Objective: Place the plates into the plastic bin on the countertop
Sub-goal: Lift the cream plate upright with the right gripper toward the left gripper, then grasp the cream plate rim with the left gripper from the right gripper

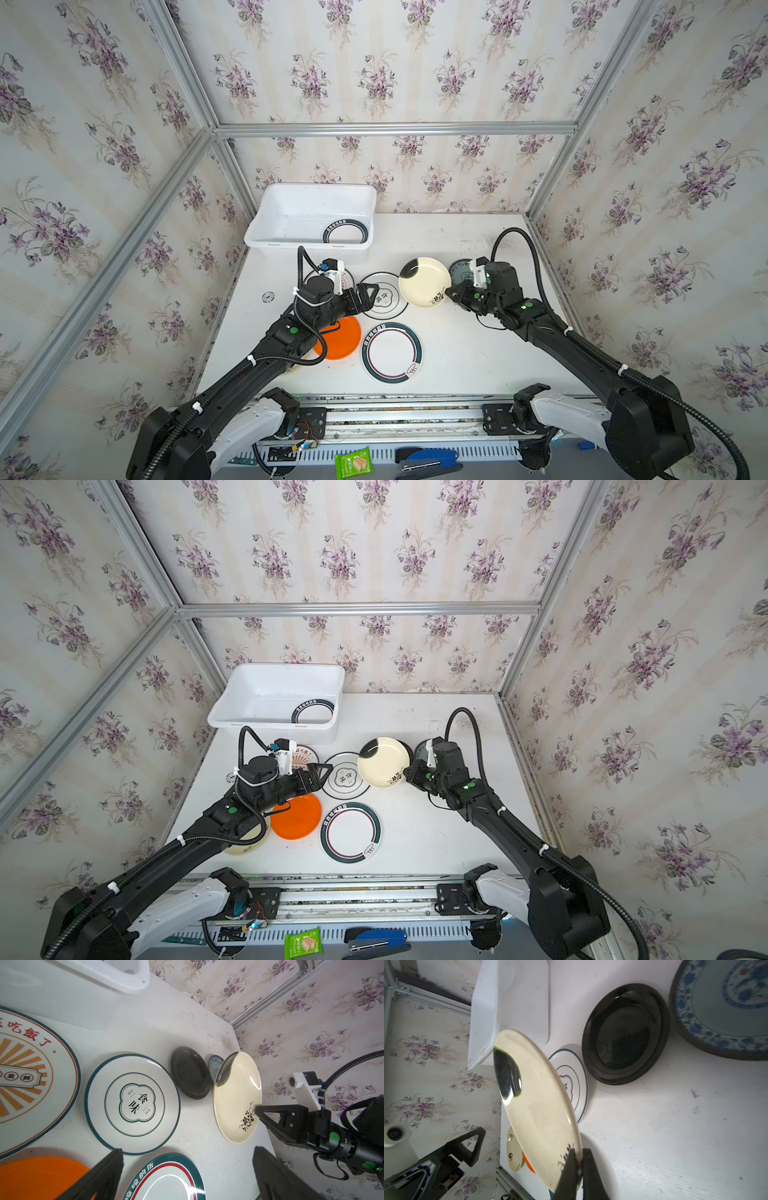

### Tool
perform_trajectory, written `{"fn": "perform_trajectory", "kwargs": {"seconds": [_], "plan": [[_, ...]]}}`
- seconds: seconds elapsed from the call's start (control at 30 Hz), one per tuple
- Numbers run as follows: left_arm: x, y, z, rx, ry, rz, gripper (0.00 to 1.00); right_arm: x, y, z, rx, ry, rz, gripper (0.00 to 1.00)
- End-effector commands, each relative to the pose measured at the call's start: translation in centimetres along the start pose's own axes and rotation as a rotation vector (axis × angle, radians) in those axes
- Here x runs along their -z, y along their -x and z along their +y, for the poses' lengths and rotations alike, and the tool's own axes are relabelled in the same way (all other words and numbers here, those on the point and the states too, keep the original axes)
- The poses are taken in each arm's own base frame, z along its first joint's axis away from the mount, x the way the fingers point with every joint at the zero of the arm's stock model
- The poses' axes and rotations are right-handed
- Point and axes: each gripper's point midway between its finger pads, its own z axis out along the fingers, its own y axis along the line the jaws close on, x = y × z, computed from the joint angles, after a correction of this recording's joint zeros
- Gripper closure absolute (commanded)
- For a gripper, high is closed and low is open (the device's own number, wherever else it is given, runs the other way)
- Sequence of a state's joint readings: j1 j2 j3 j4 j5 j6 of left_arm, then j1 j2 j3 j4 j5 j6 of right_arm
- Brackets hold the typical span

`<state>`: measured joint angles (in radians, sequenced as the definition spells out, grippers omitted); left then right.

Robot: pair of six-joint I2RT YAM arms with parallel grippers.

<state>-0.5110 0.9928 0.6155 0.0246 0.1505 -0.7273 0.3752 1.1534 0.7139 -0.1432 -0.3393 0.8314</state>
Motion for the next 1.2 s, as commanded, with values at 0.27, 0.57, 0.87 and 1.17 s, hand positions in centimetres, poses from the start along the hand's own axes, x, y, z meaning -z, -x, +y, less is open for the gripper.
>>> {"fn": "perform_trajectory", "kwargs": {"seconds": [0.27,0.57,0.87,1.17], "plan": [[-1.8,3.0,-1.3,0.042,-0.036,-0.101,0.01,-2.3,1.5,5.3,-0.044,0.2,-0.016,1.0],[-5.7,4.4,-2.3,0.066,-0.063,-0.056,0.01,-4.7,2.0,7.4,-0.093,0.326,0.037,1.0],[-7.6,5.7,-3.3,0.054,-0.114,-0.076,0.3,-6.8,2.9,8.5,-0.127,0.411,0.046,1.0],[-8.7,5.3,-2.7,0.08,-0.111,-0.05,0.55,-7.5,2.8,8.0,-0.134,0.416,0.043,1.0]]}}
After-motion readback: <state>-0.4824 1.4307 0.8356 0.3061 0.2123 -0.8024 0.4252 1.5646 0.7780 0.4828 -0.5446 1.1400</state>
